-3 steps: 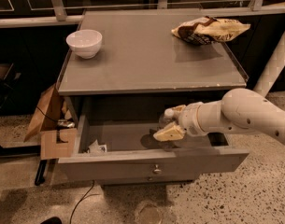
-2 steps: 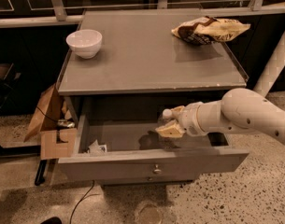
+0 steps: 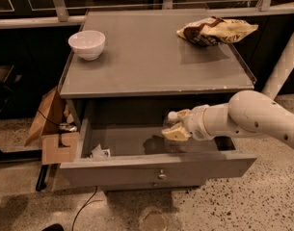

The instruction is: Pick water bottle from top drawer and place on counter

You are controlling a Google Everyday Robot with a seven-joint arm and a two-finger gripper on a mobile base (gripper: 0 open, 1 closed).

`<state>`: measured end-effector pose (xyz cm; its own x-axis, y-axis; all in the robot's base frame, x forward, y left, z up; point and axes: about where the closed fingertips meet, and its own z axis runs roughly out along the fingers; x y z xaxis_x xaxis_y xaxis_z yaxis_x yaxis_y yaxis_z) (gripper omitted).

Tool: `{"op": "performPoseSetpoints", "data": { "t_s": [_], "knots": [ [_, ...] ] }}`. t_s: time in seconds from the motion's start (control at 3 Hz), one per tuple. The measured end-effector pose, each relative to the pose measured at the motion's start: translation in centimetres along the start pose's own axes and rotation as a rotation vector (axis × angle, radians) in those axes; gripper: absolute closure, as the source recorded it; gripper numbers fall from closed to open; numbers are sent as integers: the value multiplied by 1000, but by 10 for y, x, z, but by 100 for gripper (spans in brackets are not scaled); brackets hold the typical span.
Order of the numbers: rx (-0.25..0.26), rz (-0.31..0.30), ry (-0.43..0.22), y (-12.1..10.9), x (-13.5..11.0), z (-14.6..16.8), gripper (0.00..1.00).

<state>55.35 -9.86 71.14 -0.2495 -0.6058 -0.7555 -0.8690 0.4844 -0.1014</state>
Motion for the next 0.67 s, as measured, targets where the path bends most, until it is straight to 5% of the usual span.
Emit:
{"op": "performPoseSetpoints", "data": {
  "t_s": [0.67],
  "knots": [
    [-5, 102, 0, 5, -56, -46, 100]
  ]
}}
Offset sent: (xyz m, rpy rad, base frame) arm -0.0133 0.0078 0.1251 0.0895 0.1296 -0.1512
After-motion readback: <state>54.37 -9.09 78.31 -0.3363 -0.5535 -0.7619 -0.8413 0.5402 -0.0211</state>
